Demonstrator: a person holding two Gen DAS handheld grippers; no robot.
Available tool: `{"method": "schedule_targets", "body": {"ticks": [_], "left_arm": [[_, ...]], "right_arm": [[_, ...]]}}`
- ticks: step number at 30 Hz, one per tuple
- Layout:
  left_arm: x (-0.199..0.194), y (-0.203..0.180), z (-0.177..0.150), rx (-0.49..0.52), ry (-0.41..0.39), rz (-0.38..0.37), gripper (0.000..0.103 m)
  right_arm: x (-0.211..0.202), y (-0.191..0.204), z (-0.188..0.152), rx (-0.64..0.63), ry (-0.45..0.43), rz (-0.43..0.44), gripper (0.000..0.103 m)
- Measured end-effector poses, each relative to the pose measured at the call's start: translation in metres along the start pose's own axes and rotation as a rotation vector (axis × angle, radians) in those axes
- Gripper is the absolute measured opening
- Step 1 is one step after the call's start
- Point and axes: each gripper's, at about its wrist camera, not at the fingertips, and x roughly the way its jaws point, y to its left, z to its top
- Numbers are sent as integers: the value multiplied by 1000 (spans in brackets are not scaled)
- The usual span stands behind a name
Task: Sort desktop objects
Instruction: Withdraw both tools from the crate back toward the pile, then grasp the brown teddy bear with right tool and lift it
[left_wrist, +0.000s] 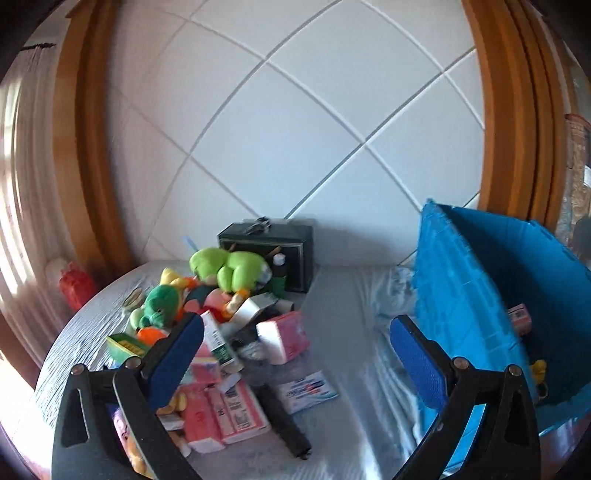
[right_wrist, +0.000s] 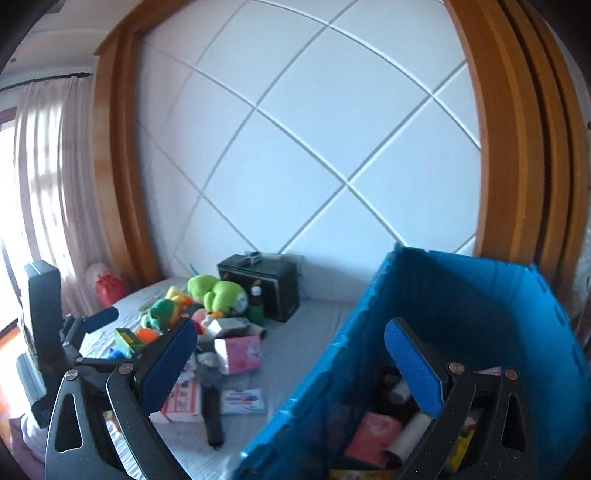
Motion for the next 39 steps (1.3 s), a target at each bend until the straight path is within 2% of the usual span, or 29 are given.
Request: {"method": "schedule_targets", "body": {"ticks": [3, 7, 12, 16, 23, 26, 28, 31, 32, 34, 36, 39], "left_arm": [[11, 51, -30, -43, 64, 66, 103], [23, 117, -72, -127, 156, 160, 103], [29, 177, -122, -233, 223, 216, 103], [42, 192, -155, -266, 271, 235, 103], [82, 182, -208, -293, 365, 241, 103], [108, 182, -232, -282, 430, 277, 103], [125, 193, -245, -268, 474, 338, 103], [130, 220, -255, -322, 483, 273, 103], [126, 225, -254, -306, 479, 287, 103], [118, 238, -250, -231, 445, 364, 103], [110, 263, -247, -217, 425, 428, 103], [105, 302, -242, -244, 427, 412, 103]], "right_arm": [[20, 36, -8, -12, 28, 76, 103], [55, 73, -28, -25, 108, 127, 103], [97, 102, -67, -16, 226, 167, 103], [129, 111, -100, 2, 332, 171, 103], [163, 126, -149, 5, 490, 188, 103], [170, 136, -161, -18, 533, 202, 103], [175, 143, -166, -35, 555, 208, 103], [184, 155, -172, -47, 579, 217, 103], [187, 160, -174, -49, 586, 218, 103], [192, 168, -178, -57, 601, 224, 103], [198, 178, -183, -62, 613, 234, 103], [210, 195, -190, -66, 633, 252, 103]]}}
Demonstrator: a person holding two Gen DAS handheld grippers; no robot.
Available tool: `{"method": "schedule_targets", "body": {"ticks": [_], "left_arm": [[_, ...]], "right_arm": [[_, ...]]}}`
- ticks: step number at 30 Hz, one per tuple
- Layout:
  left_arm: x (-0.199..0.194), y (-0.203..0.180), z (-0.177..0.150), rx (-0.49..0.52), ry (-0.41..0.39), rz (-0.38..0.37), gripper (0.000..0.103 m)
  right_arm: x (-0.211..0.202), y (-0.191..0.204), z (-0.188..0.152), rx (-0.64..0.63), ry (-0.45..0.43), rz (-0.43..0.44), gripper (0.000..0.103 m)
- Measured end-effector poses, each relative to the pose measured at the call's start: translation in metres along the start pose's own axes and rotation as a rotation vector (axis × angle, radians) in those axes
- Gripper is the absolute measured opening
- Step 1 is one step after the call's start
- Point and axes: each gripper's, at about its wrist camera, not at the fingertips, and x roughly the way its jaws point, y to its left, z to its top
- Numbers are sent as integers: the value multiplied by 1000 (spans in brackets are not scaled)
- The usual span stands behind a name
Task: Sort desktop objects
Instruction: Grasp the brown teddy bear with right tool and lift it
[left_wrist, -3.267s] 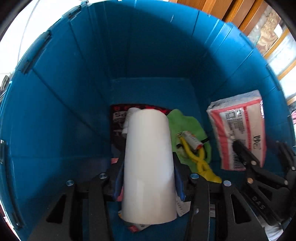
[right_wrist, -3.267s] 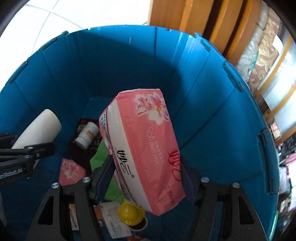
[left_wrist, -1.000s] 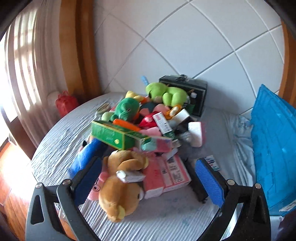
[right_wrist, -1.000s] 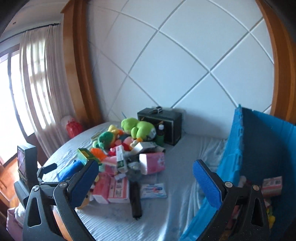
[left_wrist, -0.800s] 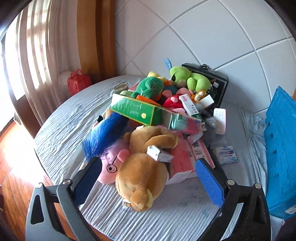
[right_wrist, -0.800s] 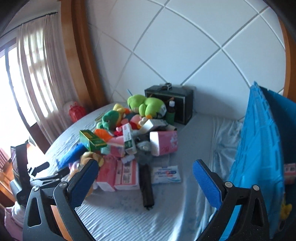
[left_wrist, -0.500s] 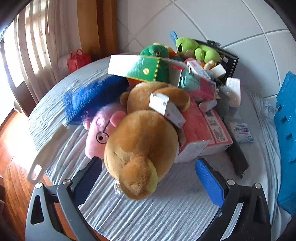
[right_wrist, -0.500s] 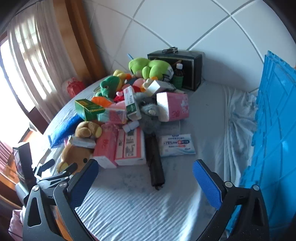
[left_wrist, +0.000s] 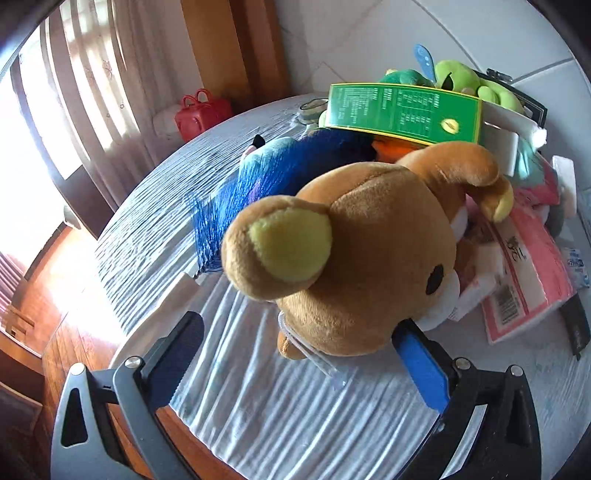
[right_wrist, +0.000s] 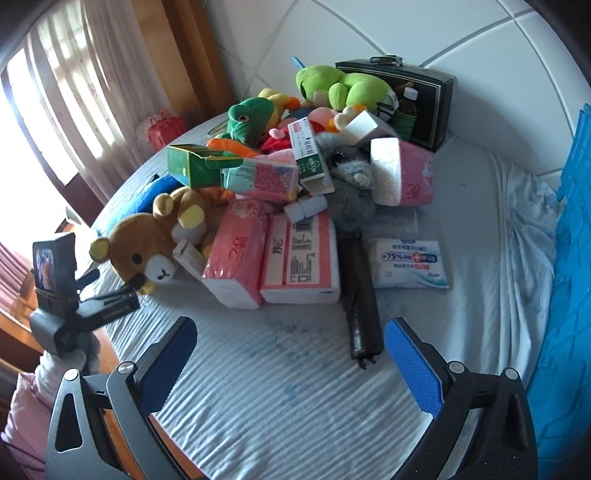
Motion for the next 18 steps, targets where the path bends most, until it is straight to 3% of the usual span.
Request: {"method": "schedule_targets", "body": {"ticks": [4, 12, 14, 16, 18], "left_arm": [[3, 12, 16, 22, -20, 15, 103], [-8, -13, 15, -61, 33, -161, 103], [-8, -30, 11, -64, 47, -190, 103], [1, -44, 10, -21, 62, -122, 103], [9, -40, 8, -16, 60, -101, 103]], "right_arm": [[26, 23, 8, -16, 31, 27, 103], [63, 68, 44, -86, 45, 76, 103], [68, 75, 52, -108, 35, 69, 89], [73, 81, 58, -137, 35, 63, 77], [81, 86, 63, -168, 48, 71, 74]]}}
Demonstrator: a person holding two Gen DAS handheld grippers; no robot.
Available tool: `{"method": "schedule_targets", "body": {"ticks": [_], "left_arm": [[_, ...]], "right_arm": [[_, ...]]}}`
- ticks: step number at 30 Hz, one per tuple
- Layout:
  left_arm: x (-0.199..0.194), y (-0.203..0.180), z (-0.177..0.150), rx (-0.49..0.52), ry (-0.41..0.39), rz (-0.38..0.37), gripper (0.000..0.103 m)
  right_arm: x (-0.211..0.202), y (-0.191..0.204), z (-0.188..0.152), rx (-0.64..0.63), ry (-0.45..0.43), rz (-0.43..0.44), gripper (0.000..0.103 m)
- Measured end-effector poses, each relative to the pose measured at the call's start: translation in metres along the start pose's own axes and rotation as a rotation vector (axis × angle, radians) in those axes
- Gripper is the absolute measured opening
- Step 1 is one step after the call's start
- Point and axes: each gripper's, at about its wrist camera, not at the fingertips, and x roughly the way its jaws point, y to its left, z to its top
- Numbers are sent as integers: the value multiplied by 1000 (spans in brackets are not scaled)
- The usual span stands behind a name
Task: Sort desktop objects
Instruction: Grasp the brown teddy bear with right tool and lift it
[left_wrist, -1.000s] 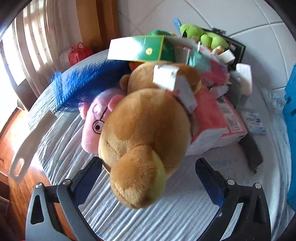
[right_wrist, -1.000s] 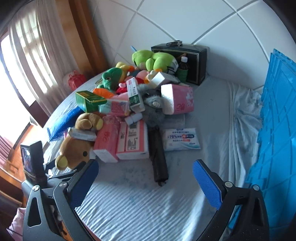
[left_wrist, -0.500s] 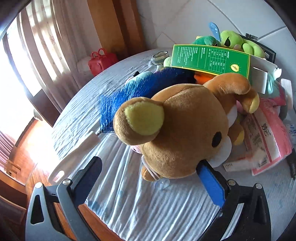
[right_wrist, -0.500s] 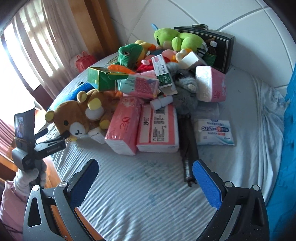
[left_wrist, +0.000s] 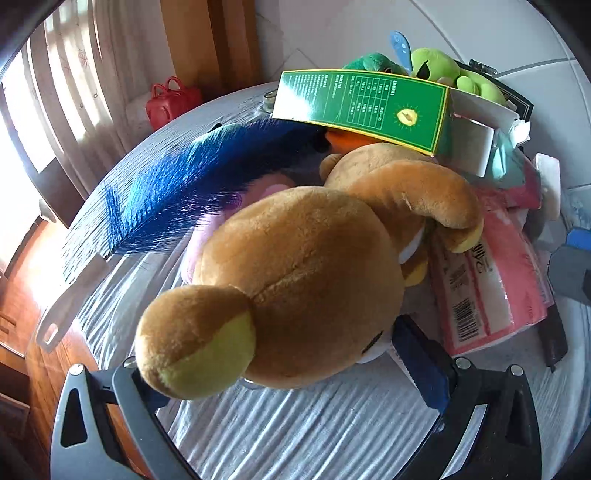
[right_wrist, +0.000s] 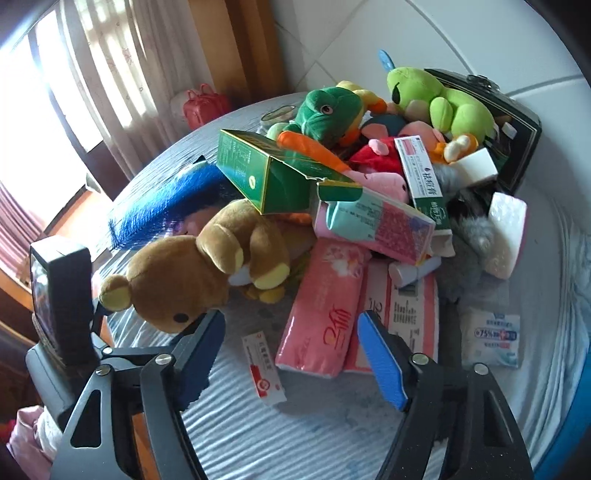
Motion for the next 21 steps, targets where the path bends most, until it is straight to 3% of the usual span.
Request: {"method": "schedule_targets", "body": {"ticks": [5, 12, 16, 18, 19, 21], "left_arm": [[2, 34, -7, -51, 3, -22, 103], [-7, 33, -6, -33, -21, -28, 103], [3, 28, 1, -22, 23, -54, 103], [5, 29, 3, -36, 23, -64, 102], [5, 30, 5, -43, 22, -72, 101], [1, 31, 6, -43, 23, -79, 95]], "right_arm": [[25, 12, 15, -83, 32, 19, 71], [69, 30, 32, -143, 93, 50, 61], [85, 30, 37, -145, 86, 42, 54], [88, 33, 40, -158, 67, 46, 47], [88, 34, 42, -164, 62, 57, 30], [87, 38, 43, -176, 62, 51, 29]]}}
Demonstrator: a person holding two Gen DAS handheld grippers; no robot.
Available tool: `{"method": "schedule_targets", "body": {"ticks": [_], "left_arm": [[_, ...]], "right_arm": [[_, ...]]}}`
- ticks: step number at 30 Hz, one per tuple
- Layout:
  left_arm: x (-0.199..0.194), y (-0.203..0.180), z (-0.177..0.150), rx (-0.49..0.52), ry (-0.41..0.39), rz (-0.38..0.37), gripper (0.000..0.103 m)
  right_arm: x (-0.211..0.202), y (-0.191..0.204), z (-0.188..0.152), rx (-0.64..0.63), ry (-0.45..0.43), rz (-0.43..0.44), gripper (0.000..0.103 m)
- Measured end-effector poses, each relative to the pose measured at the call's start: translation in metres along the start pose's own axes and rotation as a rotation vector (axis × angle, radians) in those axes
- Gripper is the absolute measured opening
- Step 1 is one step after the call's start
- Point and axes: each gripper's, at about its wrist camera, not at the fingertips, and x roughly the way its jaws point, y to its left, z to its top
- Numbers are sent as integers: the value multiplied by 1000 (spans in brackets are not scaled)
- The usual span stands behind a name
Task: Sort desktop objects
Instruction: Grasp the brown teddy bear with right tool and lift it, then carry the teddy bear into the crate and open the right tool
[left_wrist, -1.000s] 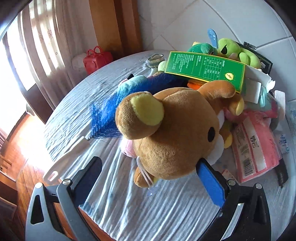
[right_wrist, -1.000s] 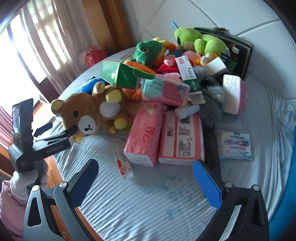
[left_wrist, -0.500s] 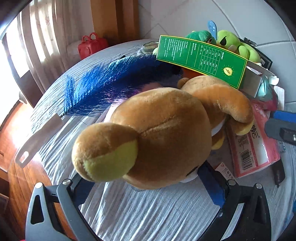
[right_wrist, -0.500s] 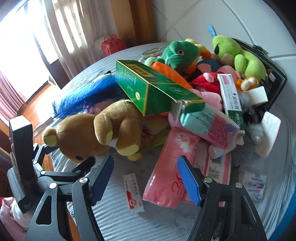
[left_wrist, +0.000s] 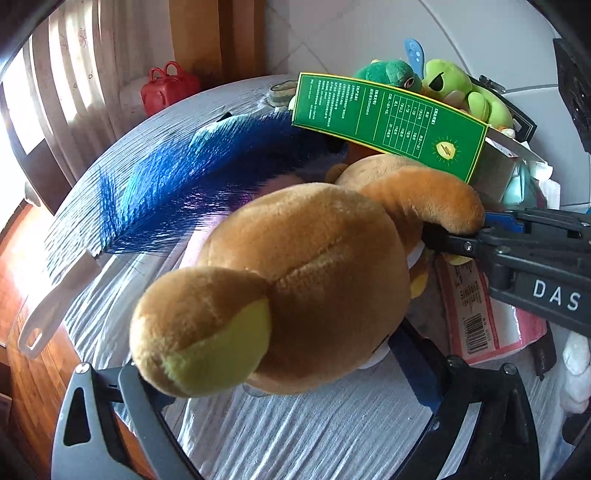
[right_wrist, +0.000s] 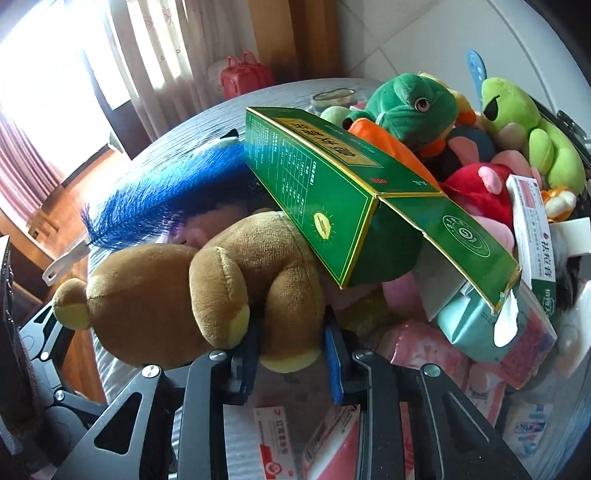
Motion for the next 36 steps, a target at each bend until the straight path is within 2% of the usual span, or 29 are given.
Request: {"method": "schedule_targets", "body": {"ticks": [3, 6, 10, 16, 22, 28, 32, 36], "left_arm": [[-14, 0, 0, 12, -24, 4, 92], [-40, -8, 0, 58, -99, 34, 92], [-82, -18, 11, 78, -204, 12, 92], [-140, -51, 39, 156, -356, -51, 92], [-184, -109, 57, 264, -474, -185, 92], [-226, -192, 70, 403, -572, -362, 92], [-255, -253, 73, 488, -604, -496, 92], [-282, -314, 68, 571, -597, -620, 92]], "right_arm": [[-15, -1, -3, 12, -22, 20, 28], [-42, -1, -8, 22, -70, 51, 28], [-93, 2, -5, 9, -176, 41, 28], [-177, -9, -2, 24, -336, -43, 28], [-261, -45, -22, 98, -464, -192, 28], [-349, -89, -59, 203, -562, -380, 28], [-407, -120, -90, 268, -607, -515, 28], [-461, -152, -129, 345, -634, -626, 28]]}}
